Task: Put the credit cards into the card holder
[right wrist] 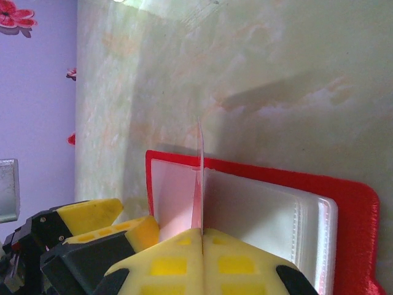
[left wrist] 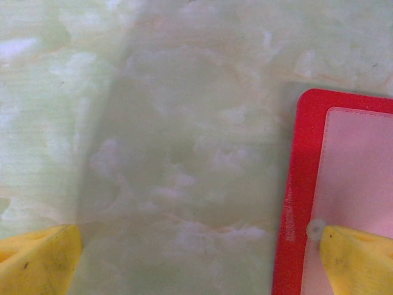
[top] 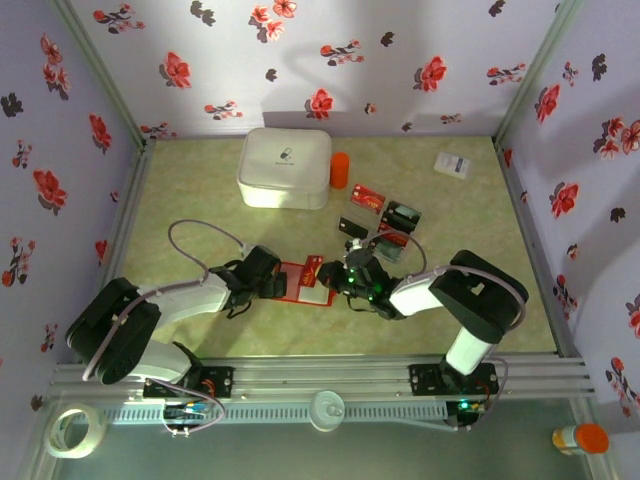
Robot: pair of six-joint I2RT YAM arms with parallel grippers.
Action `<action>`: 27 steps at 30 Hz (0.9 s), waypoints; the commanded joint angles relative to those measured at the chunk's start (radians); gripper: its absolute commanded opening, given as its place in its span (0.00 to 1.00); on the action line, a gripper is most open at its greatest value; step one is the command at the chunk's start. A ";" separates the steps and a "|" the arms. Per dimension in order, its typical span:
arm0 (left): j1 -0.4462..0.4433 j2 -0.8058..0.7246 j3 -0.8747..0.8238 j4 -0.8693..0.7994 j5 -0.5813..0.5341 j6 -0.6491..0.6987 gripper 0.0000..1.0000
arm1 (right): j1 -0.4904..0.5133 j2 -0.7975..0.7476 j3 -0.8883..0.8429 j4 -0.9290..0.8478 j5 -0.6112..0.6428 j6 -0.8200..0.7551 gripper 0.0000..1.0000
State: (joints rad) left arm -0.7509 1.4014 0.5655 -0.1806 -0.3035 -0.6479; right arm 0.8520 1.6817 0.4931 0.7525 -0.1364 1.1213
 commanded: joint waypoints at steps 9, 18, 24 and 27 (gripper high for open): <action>-0.007 -0.002 -0.027 -0.042 -0.023 -0.016 1.00 | 0.016 0.034 -0.013 0.063 0.009 0.034 0.00; -0.007 -0.004 -0.027 -0.042 -0.022 -0.014 1.00 | 0.019 0.070 -0.034 0.140 -0.002 0.075 0.00; -0.007 -0.007 -0.029 -0.042 -0.023 -0.012 1.00 | 0.025 0.071 -0.039 0.130 -0.007 0.083 0.00; -0.007 -0.007 -0.029 -0.042 -0.023 -0.012 1.00 | 0.028 0.063 -0.038 0.110 -0.008 0.082 0.00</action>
State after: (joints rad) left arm -0.7528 1.4010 0.5610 -0.1745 -0.3111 -0.6479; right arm 0.8688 1.7432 0.4690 0.8669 -0.1383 1.1900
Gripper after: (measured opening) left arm 0.998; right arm 0.057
